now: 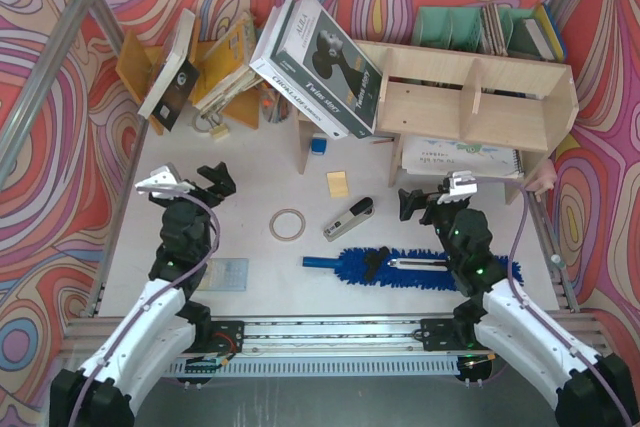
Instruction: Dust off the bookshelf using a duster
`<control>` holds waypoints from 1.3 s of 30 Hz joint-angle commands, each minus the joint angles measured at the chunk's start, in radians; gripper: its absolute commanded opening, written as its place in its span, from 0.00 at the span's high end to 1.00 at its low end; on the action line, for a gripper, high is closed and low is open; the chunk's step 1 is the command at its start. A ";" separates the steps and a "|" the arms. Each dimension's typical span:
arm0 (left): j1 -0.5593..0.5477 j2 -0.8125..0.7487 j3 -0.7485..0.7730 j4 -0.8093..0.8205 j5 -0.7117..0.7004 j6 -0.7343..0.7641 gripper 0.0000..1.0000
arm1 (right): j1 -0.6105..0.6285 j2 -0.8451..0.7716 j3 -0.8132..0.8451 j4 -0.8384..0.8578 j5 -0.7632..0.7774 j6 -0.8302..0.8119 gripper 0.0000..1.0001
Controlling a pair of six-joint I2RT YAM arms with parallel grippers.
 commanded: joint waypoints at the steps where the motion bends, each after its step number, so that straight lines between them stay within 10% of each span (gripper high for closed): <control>1: -0.003 -0.029 0.101 -0.320 0.016 -0.174 0.02 | 0.007 -0.038 0.105 -0.229 -0.033 0.115 0.01; 9: -0.004 -0.079 0.289 -0.633 -0.015 -0.296 0.02 | 0.007 -0.105 0.207 -0.426 0.015 0.393 0.01; 12: -0.002 -0.089 0.373 -0.946 -0.191 -0.574 0.01 | 0.007 -0.133 0.176 -0.358 -0.149 0.404 0.01; 20: 0.022 -0.105 0.376 -0.927 -0.013 -0.417 0.01 | 0.025 0.134 0.371 -0.584 -0.212 0.443 0.01; 29: -0.063 0.080 0.696 -1.279 0.051 -0.251 0.01 | 0.399 0.273 0.488 -0.817 0.202 0.621 0.07; 39: -0.074 0.053 0.649 -1.223 0.175 -0.190 0.02 | 0.675 0.569 0.715 -1.309 0.444 1.120 0.23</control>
